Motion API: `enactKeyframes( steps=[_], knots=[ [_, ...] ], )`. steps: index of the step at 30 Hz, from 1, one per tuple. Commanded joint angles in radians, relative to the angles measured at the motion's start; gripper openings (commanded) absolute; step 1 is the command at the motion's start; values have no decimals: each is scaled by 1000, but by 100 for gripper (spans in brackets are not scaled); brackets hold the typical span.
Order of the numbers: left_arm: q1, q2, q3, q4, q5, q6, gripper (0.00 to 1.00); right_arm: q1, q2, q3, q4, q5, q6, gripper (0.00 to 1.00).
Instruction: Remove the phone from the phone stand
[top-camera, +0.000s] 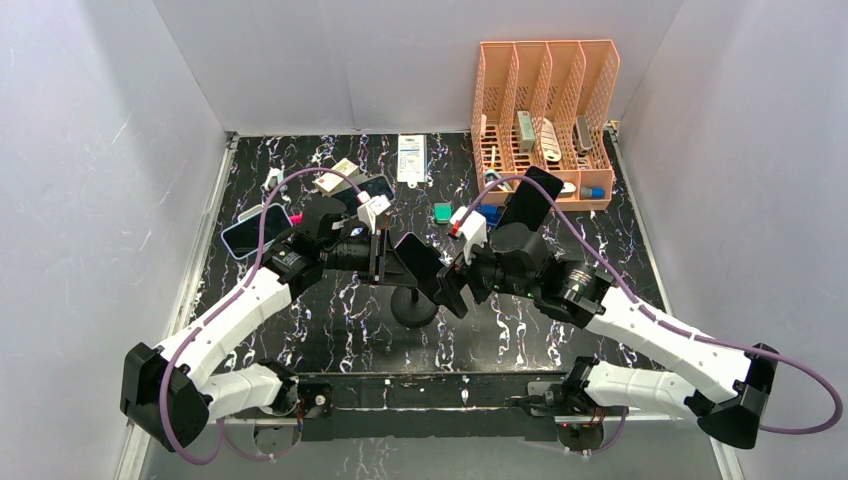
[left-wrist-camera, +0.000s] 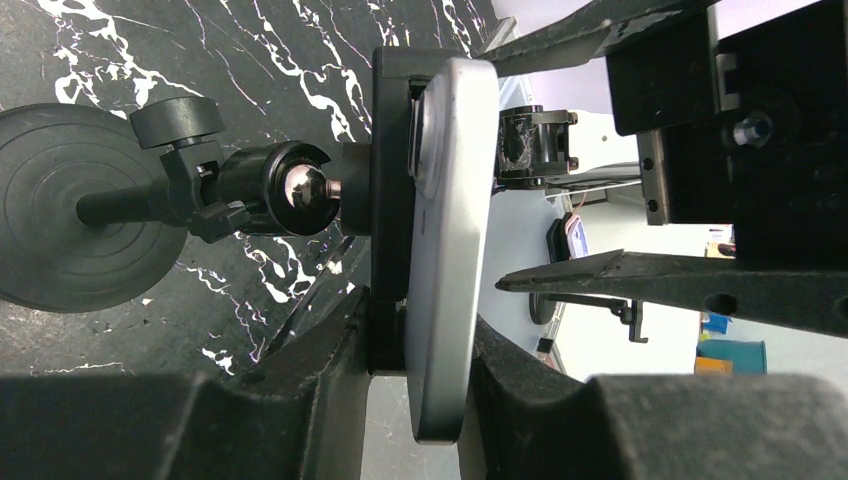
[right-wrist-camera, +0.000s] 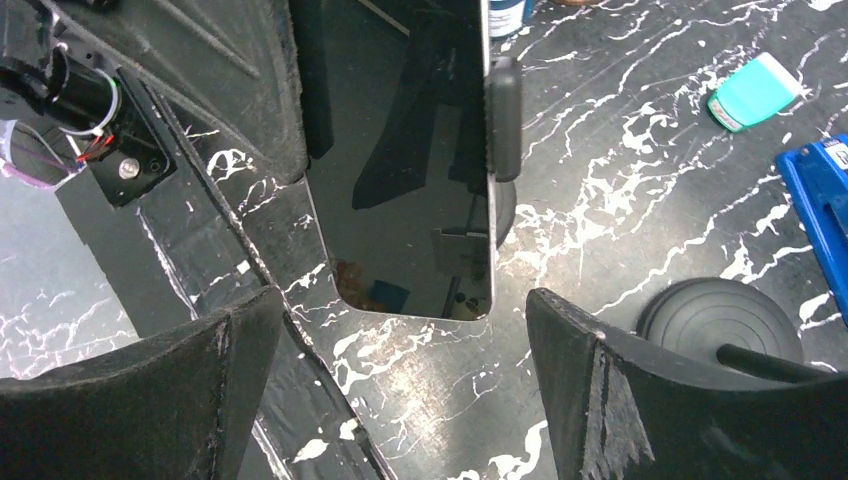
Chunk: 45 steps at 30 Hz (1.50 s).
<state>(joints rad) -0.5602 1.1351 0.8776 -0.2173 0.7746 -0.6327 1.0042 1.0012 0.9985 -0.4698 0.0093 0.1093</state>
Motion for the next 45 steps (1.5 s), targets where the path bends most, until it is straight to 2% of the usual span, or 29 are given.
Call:
enactKeyframes(
  steps=[1, 9, 19, 32, 45],
  knots=[
    [-1, -15, 8, -46, 22, -24, 0, 4, -32, -53, 148, -60, -53, 99],
    [-1, -5, 23, -70, 14, -13, 0, 4, -3, -94, 247, -55, -104, 99],
    [-1, -4, 29, -77, 9, -9, 0, 32, 80, -52, 230, -15, -108, 99],
    [-1, -1, 31, -83, 4, -8, 0, 109, 85, -103, 323, 218, -100, 99],
    [-1, -15, 32, -91, 3, -7, 0, 117, 131, -125, 359, 210, -108, 96]
  ],
)
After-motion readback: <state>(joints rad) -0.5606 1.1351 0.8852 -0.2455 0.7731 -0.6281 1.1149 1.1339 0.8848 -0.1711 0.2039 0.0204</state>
